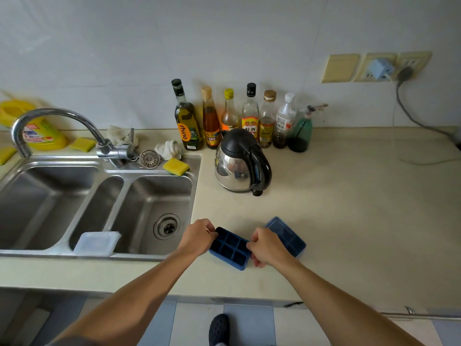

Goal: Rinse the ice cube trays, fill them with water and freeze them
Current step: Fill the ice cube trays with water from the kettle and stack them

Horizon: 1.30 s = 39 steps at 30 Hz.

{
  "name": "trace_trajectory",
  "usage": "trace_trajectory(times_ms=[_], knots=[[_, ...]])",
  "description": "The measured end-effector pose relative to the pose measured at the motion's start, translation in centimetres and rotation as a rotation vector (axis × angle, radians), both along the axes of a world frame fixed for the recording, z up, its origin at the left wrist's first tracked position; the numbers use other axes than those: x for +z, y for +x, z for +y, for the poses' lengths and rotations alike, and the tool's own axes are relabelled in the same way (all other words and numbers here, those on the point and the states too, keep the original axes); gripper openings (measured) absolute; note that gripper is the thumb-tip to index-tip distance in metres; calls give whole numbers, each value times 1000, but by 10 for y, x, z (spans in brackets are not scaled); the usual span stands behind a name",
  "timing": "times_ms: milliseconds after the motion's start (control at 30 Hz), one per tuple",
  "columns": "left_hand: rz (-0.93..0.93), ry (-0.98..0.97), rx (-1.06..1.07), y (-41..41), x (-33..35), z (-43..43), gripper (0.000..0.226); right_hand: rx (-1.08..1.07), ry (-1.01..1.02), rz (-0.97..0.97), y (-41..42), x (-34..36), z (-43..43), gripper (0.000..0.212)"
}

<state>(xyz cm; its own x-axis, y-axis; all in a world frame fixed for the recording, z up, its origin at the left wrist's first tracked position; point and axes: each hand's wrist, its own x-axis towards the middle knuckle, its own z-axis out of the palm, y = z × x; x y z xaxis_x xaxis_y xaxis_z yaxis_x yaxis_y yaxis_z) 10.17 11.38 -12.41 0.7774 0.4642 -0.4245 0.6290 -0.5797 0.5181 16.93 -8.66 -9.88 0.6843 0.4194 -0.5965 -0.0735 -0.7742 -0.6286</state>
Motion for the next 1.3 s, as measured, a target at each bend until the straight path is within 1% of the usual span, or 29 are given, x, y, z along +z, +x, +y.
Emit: trace_trajectory(times_ms=[300,400,467,567,700,800,933,1033,1133,1200,1300], knots=[[-13,-29,15,1,8,-7,6,-184,48,83,-4,-5,0,13],[-19,-68,30,1,10,-7,8,-268,84,76,-4,-4,0,7],[-26,-115,55,1,12,-8,10,-284,99,63,-3,-1,1,5],[-41,-135,76,1,15,-7,14,-319,134,40,0,7,4,4],[-100,-269,202,-3,30,-3,22,-392,195,-4,5,16,11,9],[-129,-331,269,-10,39,8,25,-385,239,-46,6,20,25,12],[-163,-323,315,-17,44,45,23,-337,272,-99,4,27,61,12],[-151,-353,314,-16,41,90,22,-300,316,-95,3,28,100,13],[-131,-361,319,-13,30,144,23,-262,315,-83,5,21,150,14],[-101,-355,316,-13,18,180,25,-243,296,-76,5,9,187,14],[-8,-357,289,-13,-5,231,24,-227,235,-41,2,-21,244,19]])
